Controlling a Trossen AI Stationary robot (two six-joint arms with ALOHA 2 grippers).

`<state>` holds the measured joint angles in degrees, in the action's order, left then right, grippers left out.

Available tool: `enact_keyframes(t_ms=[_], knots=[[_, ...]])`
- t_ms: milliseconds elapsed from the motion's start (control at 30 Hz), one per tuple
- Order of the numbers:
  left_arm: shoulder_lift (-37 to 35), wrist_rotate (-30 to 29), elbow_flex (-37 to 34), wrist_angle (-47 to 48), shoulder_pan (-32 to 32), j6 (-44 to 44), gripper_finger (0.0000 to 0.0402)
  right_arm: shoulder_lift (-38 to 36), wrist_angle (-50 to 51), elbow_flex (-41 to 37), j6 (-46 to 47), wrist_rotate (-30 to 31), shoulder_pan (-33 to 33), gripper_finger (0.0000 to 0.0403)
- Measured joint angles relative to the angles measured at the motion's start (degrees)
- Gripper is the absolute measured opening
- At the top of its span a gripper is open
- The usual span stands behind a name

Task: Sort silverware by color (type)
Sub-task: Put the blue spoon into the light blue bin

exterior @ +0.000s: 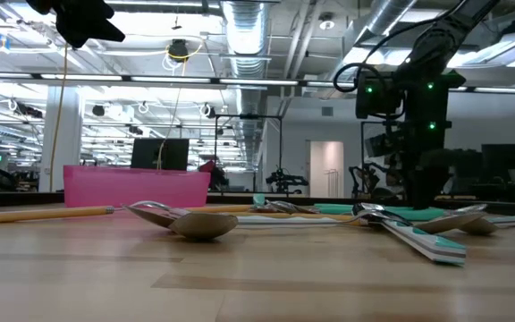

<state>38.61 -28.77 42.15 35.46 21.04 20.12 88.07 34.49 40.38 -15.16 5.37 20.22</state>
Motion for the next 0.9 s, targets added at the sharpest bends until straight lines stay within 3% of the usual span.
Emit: enact_keyframes(t_ms=[133, 367, 633, 900], knots=[[0.0, -0.02, 0.0, 0.0, 0.0, 0.0, 0.0226, 0.0, 0.01, 0.0, 2.59, 0.18, 0.06, 0.0076], [0.0, -0.08, 0.0, 0.0, 0.0, 0.0, 0.0226, -1.17, -1.09, -0.22, 7.56, 0.55, 0.05, 0.0076], [0.0, -2.11, 0.0, -1.5, 0.0, -2.18, 0.0226, -11.36, -5.49, -0.27, 12.42, 2.13, -0.58, 0.0079], [0.0, -3.27, -0.02, -6.23, 0.0, -7.39, 0.0226, -21.11, -24.75, -0.17, 16.71, 1.17, -5.03, 0.008]])
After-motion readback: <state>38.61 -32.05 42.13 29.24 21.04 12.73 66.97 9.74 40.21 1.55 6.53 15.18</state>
